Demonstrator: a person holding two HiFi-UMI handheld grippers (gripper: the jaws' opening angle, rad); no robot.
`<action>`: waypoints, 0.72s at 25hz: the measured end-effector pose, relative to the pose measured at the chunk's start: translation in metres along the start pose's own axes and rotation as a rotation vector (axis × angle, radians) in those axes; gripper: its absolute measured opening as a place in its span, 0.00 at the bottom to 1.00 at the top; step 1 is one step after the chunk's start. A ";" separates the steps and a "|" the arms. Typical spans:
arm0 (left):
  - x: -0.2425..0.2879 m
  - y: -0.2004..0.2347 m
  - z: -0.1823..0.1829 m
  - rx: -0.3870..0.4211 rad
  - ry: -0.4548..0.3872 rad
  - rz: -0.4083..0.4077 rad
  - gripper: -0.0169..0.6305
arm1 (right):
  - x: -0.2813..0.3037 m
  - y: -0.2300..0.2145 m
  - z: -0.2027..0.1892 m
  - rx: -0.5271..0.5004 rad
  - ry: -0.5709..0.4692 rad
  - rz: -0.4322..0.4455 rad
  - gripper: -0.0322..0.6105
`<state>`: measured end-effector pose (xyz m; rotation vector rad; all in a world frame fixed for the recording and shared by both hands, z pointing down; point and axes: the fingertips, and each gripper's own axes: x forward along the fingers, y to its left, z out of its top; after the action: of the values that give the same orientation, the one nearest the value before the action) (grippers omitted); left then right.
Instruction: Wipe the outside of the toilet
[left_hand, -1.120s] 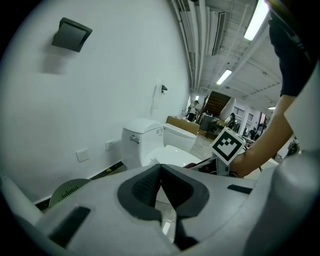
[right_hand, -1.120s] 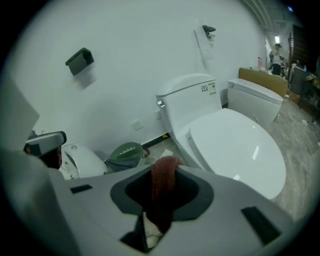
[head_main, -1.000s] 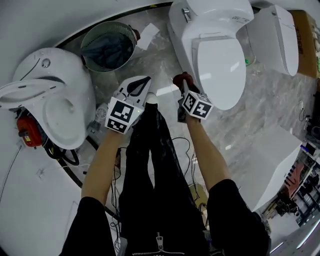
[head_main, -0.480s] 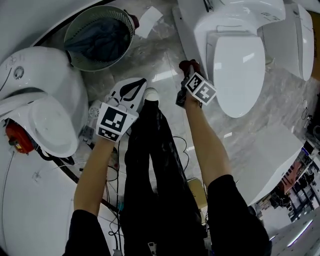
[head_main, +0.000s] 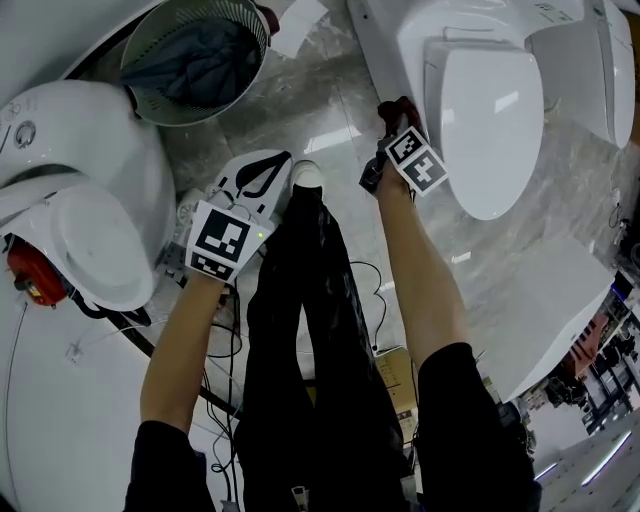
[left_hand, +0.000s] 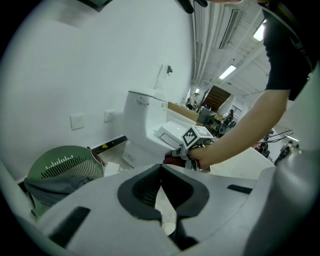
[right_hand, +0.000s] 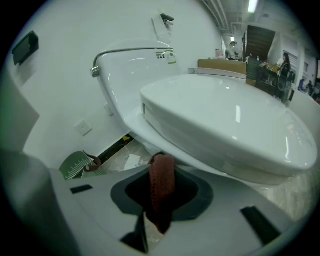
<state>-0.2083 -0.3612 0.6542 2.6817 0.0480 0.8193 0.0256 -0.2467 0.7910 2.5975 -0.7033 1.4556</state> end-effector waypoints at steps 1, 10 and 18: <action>-0.002 -0.003 -0.002 0.012 0.002 -0.006 0.03 | -0.002 -0.003 -0.001 0.004 -0.007 0.000 0.16; -0.003 -0.027 -0.017 0.061 -0.009 -0.053 0.03 | -0.040 -0.045 -0.014 -0.012 -0.030 0.039 0.16; 0.015 -0.059 -0.009 0.073 -0.024 -0.081 0.03 | -0.048 -0.075 -0.027 -0.022 -0.009 0.052 0.16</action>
<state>-0.1968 -0.3009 0.6507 2.7376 0.1835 0.7742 0.0152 -0.1551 0.7770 2.5897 -0.7893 1.4420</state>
